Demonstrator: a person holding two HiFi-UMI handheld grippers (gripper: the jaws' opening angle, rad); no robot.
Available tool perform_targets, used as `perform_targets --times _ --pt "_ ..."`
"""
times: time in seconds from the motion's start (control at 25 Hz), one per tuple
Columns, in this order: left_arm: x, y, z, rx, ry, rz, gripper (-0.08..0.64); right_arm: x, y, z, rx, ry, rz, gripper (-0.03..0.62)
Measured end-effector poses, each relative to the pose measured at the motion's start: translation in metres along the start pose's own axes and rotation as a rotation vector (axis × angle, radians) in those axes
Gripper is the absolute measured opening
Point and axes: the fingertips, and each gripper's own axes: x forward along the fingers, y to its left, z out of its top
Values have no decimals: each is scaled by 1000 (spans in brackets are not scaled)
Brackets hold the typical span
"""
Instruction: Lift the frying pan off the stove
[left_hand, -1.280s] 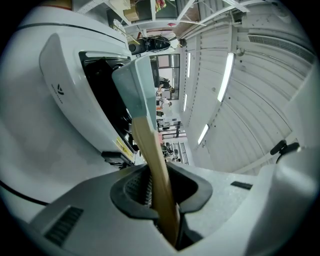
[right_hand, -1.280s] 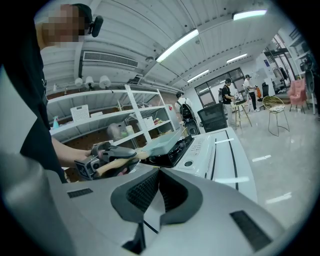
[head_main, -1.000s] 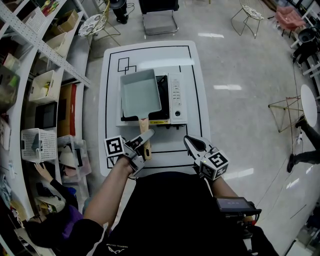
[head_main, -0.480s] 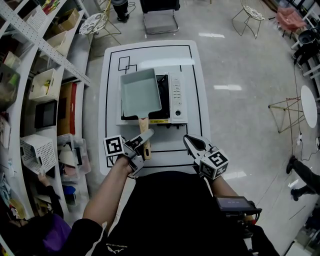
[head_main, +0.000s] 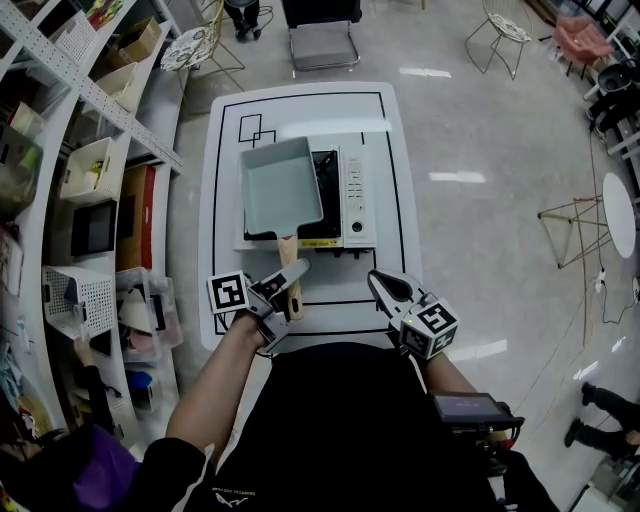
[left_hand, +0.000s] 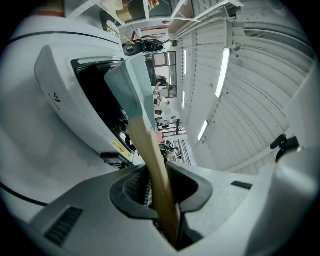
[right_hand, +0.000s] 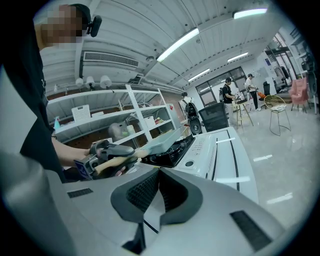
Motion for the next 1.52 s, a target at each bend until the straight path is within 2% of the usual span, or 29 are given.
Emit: perform_targets --times 0.56,0.76,0.96,1.52 --pt "1 -22 -2 51 0 -72 83 3 10 4 -18 17 34 25" --pt "-10 -22 -4 49 -23 -56 84 7 18 2 -31 20 66 25" --pt "-23 -10 -8 87 -39 38 86 7 22 2 -40 26 92 25" --pt "-54 -17 -24 92 -149 41 87 17 43 1 -84 69 205 25"
